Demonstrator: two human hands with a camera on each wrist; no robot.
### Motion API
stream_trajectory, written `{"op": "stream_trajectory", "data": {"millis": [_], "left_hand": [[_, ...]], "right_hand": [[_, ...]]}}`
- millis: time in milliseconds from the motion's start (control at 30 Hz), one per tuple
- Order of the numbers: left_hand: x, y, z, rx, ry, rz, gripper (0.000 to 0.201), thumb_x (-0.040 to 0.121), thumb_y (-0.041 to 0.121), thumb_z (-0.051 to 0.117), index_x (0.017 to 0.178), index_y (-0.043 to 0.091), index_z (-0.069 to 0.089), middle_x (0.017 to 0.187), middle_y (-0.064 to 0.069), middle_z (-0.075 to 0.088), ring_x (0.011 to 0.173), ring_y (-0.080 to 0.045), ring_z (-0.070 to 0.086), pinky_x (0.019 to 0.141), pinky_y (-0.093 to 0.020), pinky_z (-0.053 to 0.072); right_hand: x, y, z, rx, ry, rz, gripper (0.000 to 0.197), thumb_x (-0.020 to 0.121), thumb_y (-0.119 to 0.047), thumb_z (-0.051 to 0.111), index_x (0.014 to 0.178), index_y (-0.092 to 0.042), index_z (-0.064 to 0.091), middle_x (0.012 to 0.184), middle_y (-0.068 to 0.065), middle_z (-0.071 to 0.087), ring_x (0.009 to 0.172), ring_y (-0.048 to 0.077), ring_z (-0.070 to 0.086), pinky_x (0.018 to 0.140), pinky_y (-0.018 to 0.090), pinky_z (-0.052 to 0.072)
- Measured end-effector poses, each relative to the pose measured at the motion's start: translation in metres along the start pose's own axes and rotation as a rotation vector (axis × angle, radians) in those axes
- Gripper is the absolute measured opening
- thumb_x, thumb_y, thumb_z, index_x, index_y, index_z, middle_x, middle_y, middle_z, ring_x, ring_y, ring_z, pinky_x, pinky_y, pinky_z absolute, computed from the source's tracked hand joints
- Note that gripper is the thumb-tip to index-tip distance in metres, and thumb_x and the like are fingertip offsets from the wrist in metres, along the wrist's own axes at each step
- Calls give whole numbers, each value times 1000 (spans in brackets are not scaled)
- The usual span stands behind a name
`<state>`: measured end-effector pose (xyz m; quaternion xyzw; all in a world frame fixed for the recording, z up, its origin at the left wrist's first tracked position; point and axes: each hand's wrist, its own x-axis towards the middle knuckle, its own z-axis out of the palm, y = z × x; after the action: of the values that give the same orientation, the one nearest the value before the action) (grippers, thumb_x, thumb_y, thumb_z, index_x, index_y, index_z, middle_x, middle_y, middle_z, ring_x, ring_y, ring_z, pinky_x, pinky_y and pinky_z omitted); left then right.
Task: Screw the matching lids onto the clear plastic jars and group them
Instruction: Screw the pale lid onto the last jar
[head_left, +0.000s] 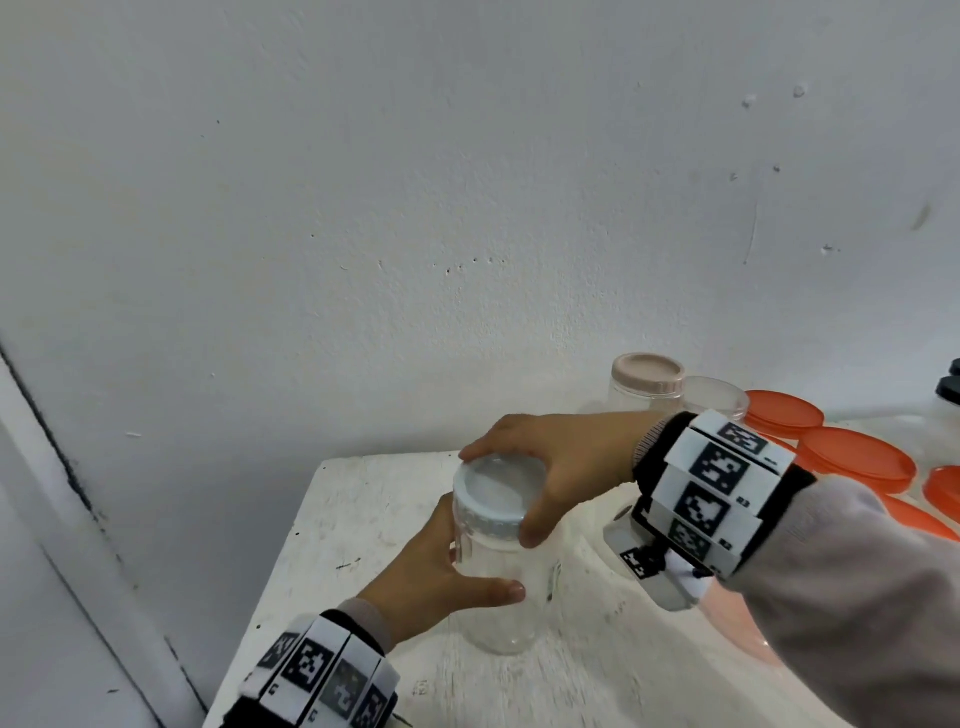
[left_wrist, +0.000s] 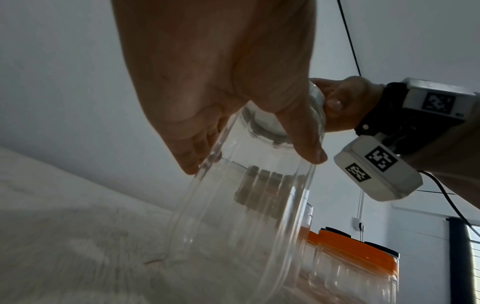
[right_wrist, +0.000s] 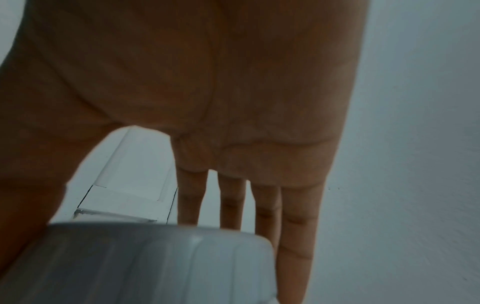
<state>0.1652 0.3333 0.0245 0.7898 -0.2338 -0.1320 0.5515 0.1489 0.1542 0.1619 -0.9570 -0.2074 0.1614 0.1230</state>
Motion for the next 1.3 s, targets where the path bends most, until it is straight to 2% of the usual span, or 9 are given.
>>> {"op": "stream_trajectory", "data": {"millis": [200, 333, 567, 767, 867, 967, 1067, 1233, 1300], "left_hand": [[-3, 1, 1, -9, 8, 19, 88, 57, 47, 87, 126, 53, 32, 130, 27, 48, 120, 5, 47, 86, -8, 41], [-2, 0, 1, -17, -4, 29, 91, 53, 50, 86, 127, 51, 32, 130, 26, 49, 121, 3, 47, 87, -10, 42], [0, -2, 1, 8, 10, 32, 89, 52, 55, 86, 123, 54, 32, 131, 27, 47, 121, 4, 45, 92, -12, 40], [0, -2, 1, 5, 3, 36, 83, 58, 48, 87, 121, 56, 33, 125, 30, 49, 116, 7, 48, 80, -5, 42], [1, -1, 1, 0, 1, 35, 84, 58, 48, 87, 122, 55, 33, 126, 29, 49, 116, 6, 48, 81, -6, 42], [1, -2, 1, 7, 13, 29, 87, 54, 53, 87, 122, 54, 33, 128, 27, 48, 118, 3, 47, 85, -9, 41], [1, -2, 2, 10, 14, 33, 88, 52, 56, 86, 121, 55, 32, 128, 28, 48, 118, 4, 47, 85, -9, 41], [0, -2, 1, -1, 11, 35, 88, 51, 55, 87, 122, 53, 35, 124, 28, 52, 115, 5, 50, 79, -6, 43], [0, -3, 1, -4, 11, 35, 89, 49, 57, 87, 122, 54, 35, 121, 31, 52, 112, 10, 50, 76, -4, 43]], "right_hand": [[4, -7, 2, -100, 27, 130, 91, 66, -68, 71, 142, -42, 30, 121, -14, 38, 112, 12, 44, 96, 35, 44], [6, -14, 7, -158, 34, 195, 94, 65, -79, 61, 142, -34, 31, 126, -7, 39, 114, 17, 46, 96, 39, 44], [2, -10, -11, -60, -76, 129, 87, 73, -54, 74, 144, -48, 25, 141, -18, 31, 130, 10, 34, 107, 37, 34], [7, -14, -2, -138, -4, 213, 86, 64, -82, 58, 135, -37, 39, 121, -9, 46, 90, 16, 64, 82, 35, 53], [8, -12, -1, -156, -2, 220, 91, 63, -82, 59, 138, -39, 33, 130, -9, 42, 112, 17, 53, 96, 41, 45], [4, -12, -6, -91, -54, 149, 92, 68, -64, 71, 144, -47, 21, 141, -16, 31, 128, 12, 37, 106, 41, 37], [2, -13, -9, -83, -59, 119, 83, 72, -56, 74, 140, -49, 29, 138, -17, 34, 126, 10, 37, 105, 38, 38], [6, -17, 1, -155, 18, 216, 85, 68, -79, 58, 138, -36, 34, 129, -8, 40, 112, 18, 51, 94, 38, 45], [7, -19, 3, -167, 16, 230, 91, 69, -81, 55, 142, -34, 30, 136, -6, 37, 119, 20, 47, 98, 41, 42]]}}
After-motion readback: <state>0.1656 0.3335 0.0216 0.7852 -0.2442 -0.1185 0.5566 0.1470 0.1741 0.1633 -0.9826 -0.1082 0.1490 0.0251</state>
